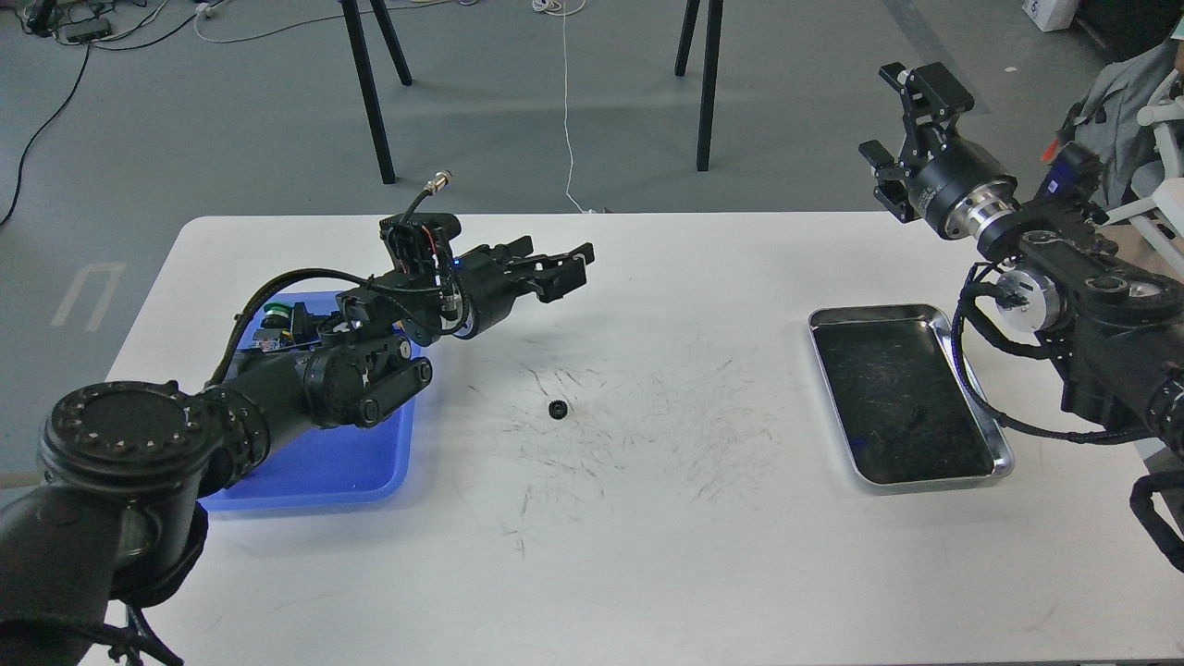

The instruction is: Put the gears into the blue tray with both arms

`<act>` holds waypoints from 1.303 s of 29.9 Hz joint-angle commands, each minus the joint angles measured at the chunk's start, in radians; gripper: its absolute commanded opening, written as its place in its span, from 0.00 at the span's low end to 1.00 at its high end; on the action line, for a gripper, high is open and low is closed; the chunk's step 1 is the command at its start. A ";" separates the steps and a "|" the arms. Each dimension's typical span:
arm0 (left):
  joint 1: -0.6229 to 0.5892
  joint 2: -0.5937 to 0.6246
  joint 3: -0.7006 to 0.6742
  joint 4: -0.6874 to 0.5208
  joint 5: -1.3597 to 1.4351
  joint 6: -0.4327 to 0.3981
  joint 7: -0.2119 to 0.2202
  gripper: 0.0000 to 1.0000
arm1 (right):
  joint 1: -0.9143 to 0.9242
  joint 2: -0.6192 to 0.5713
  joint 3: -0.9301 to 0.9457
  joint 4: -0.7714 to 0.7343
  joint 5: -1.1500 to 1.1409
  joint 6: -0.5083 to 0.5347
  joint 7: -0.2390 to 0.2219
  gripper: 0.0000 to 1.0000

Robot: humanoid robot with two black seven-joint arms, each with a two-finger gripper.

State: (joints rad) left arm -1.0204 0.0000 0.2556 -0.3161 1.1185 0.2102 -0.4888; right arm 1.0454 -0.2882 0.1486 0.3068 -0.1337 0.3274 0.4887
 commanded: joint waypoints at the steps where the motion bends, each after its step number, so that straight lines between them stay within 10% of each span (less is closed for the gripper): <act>1: 0.000 0.000 0.066 0.000 0.128 0.095 0.000 1.00 | 0.005 -0.003 0.000 0.002 0.000 0.002 0.000 0.98; 9: 0.000 0.000 0.246 0.000 0.224 0.279 0.000 0.99 | 0.002 -0.003 0.006 0.005 0.000 0.002 0.000 0.98; 39: 0.023 0.113 0.341 -0.192 0.415 0.279 0.000 0.84 | 0.004 0.004 -0.006 -0.002 -0.001 0.002 0.000 0.98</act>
State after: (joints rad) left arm -0.9971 0.0880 0.5921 -0.4852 1.5320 0.4888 -0.4887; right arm 1.0499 -0.2843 0.1426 0.3078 -0.1350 0.3297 0.4887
